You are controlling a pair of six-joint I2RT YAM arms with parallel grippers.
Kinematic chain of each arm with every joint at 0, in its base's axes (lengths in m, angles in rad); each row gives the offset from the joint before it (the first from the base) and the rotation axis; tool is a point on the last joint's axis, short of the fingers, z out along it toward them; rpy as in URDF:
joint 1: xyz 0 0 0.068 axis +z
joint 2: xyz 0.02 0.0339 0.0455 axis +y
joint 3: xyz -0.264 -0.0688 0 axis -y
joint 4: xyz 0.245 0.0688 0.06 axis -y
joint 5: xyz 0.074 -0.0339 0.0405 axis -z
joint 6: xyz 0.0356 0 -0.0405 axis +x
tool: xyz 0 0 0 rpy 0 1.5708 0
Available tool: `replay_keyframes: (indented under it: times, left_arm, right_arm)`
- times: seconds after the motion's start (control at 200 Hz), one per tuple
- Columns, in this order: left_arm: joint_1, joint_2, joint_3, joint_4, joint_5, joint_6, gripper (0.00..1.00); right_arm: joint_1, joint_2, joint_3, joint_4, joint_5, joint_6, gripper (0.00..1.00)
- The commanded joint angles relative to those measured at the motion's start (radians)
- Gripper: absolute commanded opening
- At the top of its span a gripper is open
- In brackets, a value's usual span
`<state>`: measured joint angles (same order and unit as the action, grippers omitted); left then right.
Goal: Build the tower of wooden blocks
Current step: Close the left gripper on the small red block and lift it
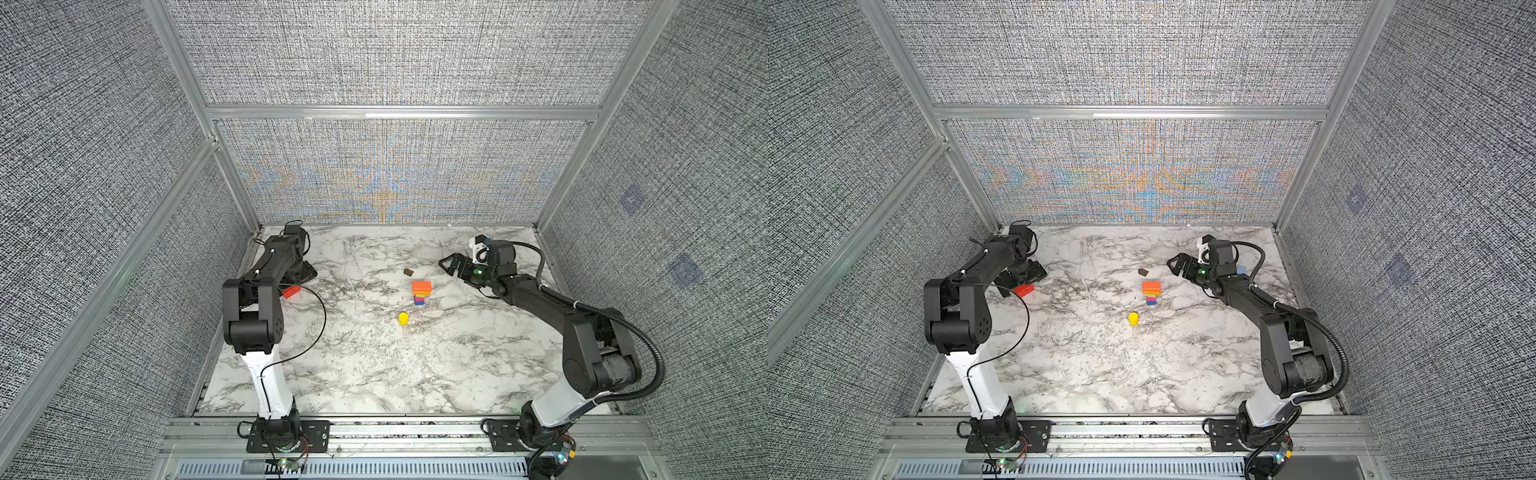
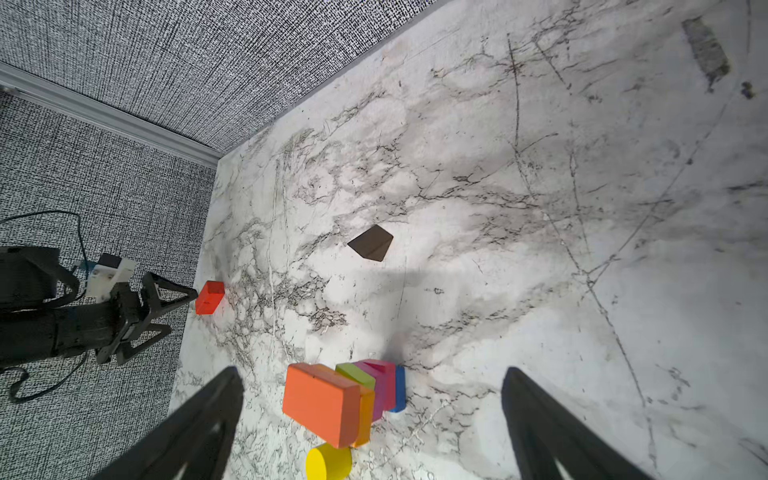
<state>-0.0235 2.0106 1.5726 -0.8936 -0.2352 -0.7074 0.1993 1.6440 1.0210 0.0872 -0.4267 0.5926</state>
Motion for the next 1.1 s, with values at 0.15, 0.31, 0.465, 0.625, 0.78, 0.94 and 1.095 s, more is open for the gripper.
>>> replay_keyframes:
  times: [0.15, 0.31, 0.465, 0.625, 0.78, 0.94, 1.095]
  left_arm:
    - [0.013, 0.056, 0.003, 0.07, -0.028, 0.005, 0.99]
    - [0.03, 0.068, -0.018, 0.119, -0.001, 0.005, 0.97]
    - [0.051, 0.07, -0.038, 0.167, 0.042, 0.009, 0.94]
    - [0.057, 0.072, -0.058, 0.208, 0.075, 0.006, 0.9]
    - [0.057, 0.081, -0.062, 0.22, 0.096, 0.0, 0.84]
    - [0.058, 0.072, -0.064, 0.218, 0.114, -0.004, 0.61]
    - [0.057, 0.049, -0.055, 0.182, 0.138, 0.002, 0.49]
  right_arm:
    - [0.001, 0.041, 0.013, 0.031, -0.026, 0.01, 0.99]
    - [0.0, 0.055, 0.018, 0.026, -0.023, 0.007, 0.99]
    - [0.0, 0.071, 0.02, 0.026, -0.024, 0.009, 0.99]
    - [0.002, 0.099, 0.028, 0.028, -0.04, 0.016, 0.99]
    - [0.003, 0.095, 0.027, 0.019, -0.032, 0.011, 0.99]
    - [0.003, 0.096, 0.025, 0.019, -0.033, 0.012, 0.99]
    - [0.004, 0.095, 0.025, 0.021, -0.038, 0.016, 0.99]
